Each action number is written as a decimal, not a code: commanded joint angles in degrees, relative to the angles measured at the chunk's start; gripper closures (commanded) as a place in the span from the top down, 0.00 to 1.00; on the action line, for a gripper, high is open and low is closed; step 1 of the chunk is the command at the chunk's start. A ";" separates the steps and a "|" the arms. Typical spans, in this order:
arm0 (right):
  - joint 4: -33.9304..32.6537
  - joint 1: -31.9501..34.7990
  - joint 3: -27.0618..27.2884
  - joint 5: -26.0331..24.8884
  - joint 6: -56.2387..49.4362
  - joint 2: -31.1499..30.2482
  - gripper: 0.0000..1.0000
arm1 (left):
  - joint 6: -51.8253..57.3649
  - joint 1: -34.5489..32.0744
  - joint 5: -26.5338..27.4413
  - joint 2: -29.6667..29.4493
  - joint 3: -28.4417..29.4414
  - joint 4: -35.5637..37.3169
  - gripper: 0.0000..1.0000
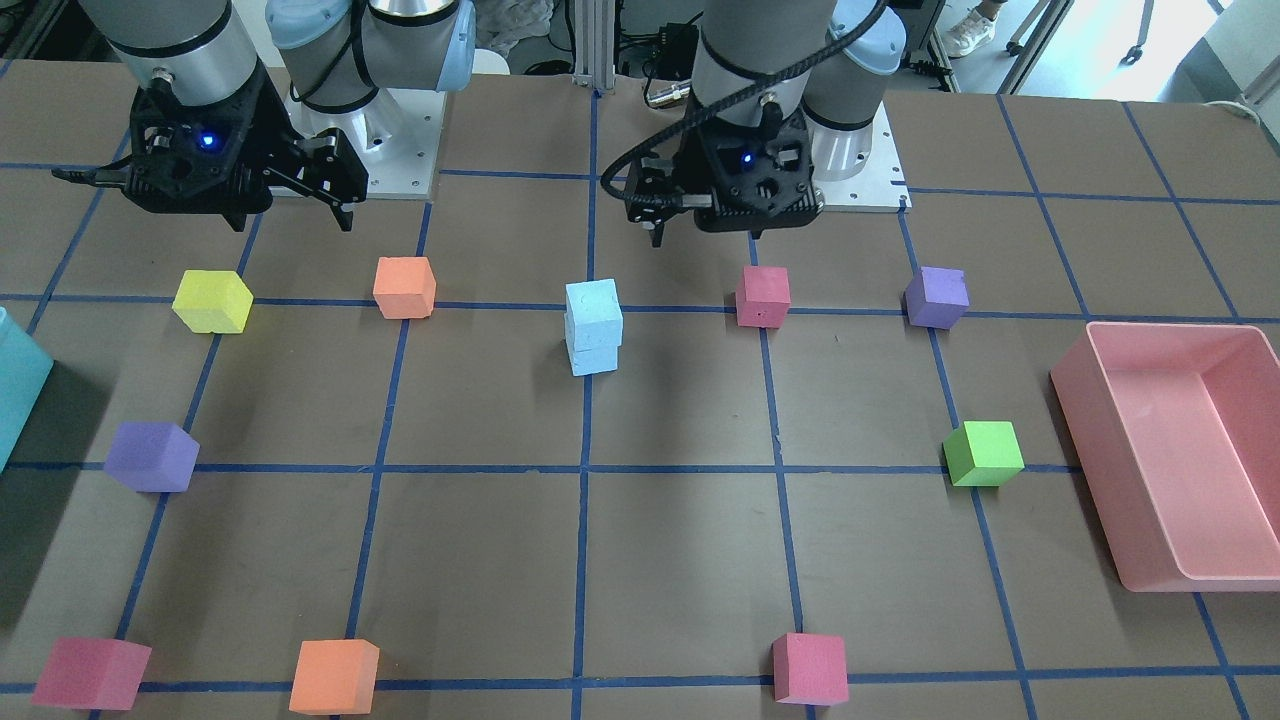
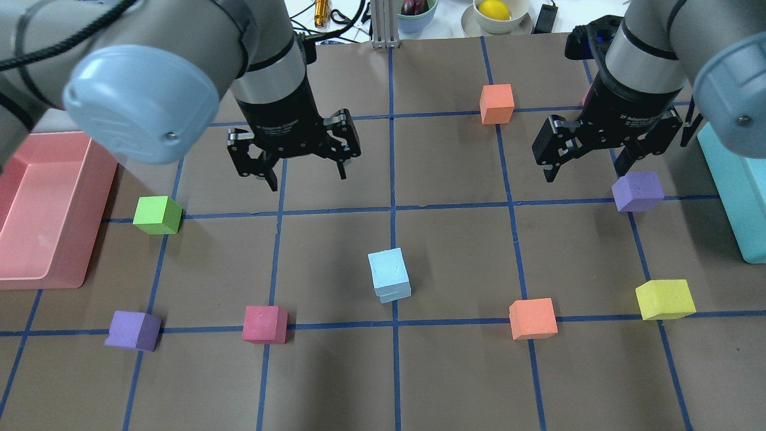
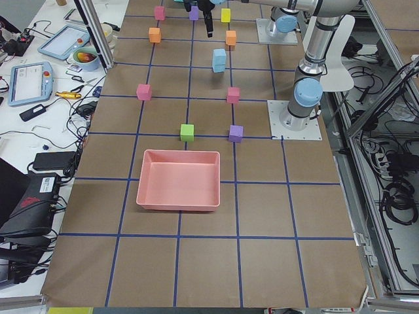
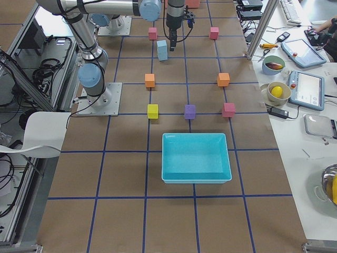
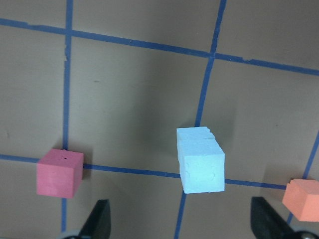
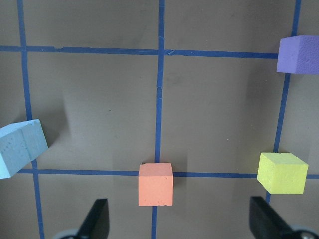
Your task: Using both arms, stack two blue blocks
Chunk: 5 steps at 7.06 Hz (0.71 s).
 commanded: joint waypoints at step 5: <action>-0.03 0.09 0.01 0.28 0.08 -0.07 1.00 | 14.62 12.46 -1.44 3.34 0.12 4.32 1.00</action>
